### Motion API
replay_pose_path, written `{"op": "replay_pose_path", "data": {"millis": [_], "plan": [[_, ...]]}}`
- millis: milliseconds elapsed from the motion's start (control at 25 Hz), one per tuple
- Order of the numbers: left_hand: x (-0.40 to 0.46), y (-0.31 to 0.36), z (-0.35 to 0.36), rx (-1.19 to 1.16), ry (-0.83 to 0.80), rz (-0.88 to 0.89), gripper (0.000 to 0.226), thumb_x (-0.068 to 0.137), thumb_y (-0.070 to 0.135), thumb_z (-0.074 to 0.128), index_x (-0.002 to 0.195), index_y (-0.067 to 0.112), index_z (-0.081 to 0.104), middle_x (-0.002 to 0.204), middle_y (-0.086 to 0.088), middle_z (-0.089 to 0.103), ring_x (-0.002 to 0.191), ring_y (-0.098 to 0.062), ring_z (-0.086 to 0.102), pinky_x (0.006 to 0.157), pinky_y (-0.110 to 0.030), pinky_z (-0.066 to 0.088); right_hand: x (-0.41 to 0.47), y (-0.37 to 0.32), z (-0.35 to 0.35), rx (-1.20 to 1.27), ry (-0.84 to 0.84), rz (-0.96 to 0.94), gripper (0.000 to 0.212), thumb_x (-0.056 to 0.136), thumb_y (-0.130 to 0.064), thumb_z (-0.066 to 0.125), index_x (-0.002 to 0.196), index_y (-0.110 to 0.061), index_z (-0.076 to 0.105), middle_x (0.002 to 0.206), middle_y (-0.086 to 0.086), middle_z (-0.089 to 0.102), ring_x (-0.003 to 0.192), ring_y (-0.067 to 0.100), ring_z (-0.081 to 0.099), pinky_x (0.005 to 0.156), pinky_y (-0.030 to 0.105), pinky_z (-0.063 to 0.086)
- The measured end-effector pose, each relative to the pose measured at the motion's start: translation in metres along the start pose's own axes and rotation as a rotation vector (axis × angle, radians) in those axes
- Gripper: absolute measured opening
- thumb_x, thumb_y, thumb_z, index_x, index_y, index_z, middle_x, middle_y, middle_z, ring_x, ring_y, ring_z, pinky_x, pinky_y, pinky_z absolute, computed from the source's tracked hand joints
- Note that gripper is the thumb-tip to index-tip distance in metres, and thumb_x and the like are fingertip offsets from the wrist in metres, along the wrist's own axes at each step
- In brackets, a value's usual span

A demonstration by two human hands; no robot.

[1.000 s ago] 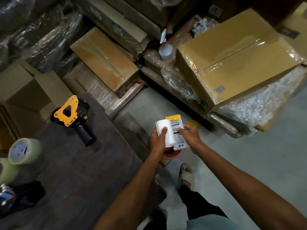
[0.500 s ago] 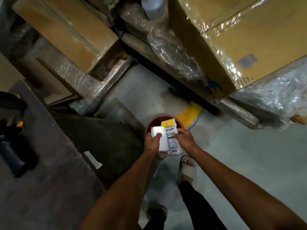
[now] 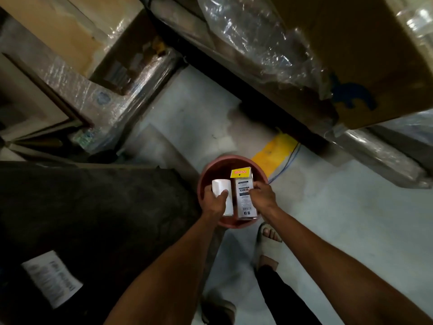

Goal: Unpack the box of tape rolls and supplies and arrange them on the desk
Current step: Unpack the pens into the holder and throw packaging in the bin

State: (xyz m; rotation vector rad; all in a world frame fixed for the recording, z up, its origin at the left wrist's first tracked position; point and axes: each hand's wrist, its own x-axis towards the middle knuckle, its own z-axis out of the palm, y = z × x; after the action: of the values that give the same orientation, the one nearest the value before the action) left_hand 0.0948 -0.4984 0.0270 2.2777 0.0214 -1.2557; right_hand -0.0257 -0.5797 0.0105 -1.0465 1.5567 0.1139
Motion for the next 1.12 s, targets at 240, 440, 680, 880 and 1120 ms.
{"op": "replay_pose_path", "data": {"millis": [240, 440, 680, 880, 1120], "plan": [[0.062, -0.063, 0.027, 0.043, 0.023, 0.053, 0.075, 0.067, 0.047, 0.06, 0.128, 0.004, 0.049, 0.112, -0.023, 0.066, 0.104, -0.039, 0.065, 0.094, -0.052, 0.052, 0.035, 0.021, 0.028, -0.032, -0.063, 0.009, 0.033, 0.087, -0.012, 0.054, 0.116, -0.017, 0.068, 0.114, 0.005, 0.071, 0.102, 0.026, 0.066, 0.089, 0.033, 0.052], [0.034, -0.035, 0.019, 0.078, -0.009, 0.026, 0.064, 0.075, 0.033, 0.058, 0.128, -0.001, 0.05, 0.106, -0.032, 0.066, 0.1, -0.04, 0.065, 0.096, -0.048, 0.05, 0.026, 0.028, 0.026, -0.096, -0.119, 0.067, 0.043, 0.093, -0.017, 0.051, 0.135, -0.011, 0.056, 0.135, 0.012, 0.059, 0.119, 0.033, 0.058, 0.102, 0.037, 0.046], [-0.032, 0.026, -0.017, 0.095, 0.015, 0.006, 0.025, 0.097, 0.008, 0.055, 0.113, -0.006, 0.067, 0.099, -0.013, 0.062, 0.097, -0.02, 0.056, 0.079, -0.017, 0.037, -0.016, 0.016, 0.004, -0.092, -0.082, -0.009, 0.029, 0.087, -0.014, 0.053, 0.107, -0.022, 0.072, 0.114, 0.01, 0.071, 0.108, 0.032, 0.064, 0.096, 0.045, 0.052], [-0.078, 0.059, -0.048, 0.11, -0.008, 0.099, 0.024, 0.081, 0.026, 0.06, 0.097, 0.013, 0.072, 0.108, -0.02, 0.072, 0.107, -0.036, 0.066, 0.098, -0.044, 0.052, -0.079, -0.042, -0.026, -0.122, -0.035, -0.156, 0.021, 0.092, -0.012, 0.054, 0.099, -0.014, 0.073, 0.102, 0.013, 0.072, 0.097, 0.031, 0.066, 0.077, 0.026, 0.047], [-0.173, 0.108, -0.101, 0.298, -0.063, 0.313, 0.059, 0.07, 0.04, 0.046, 0.112, 0.007, 0.072, 0.118, -0.016, 0.07, 0.115, -0.03, 0.063, 0.099, -0.036, 0.049, -0.155, -0.095, -0.053, -0.162, -0.015, -0.319, 0.022, 0.092, -0.006, 0.054, 0.1, -0.005, 0.074, 0.107, 0.012, 0.072, 0.105, 0.029, 0.065, 0.084, 0.027, 0.045]]}}
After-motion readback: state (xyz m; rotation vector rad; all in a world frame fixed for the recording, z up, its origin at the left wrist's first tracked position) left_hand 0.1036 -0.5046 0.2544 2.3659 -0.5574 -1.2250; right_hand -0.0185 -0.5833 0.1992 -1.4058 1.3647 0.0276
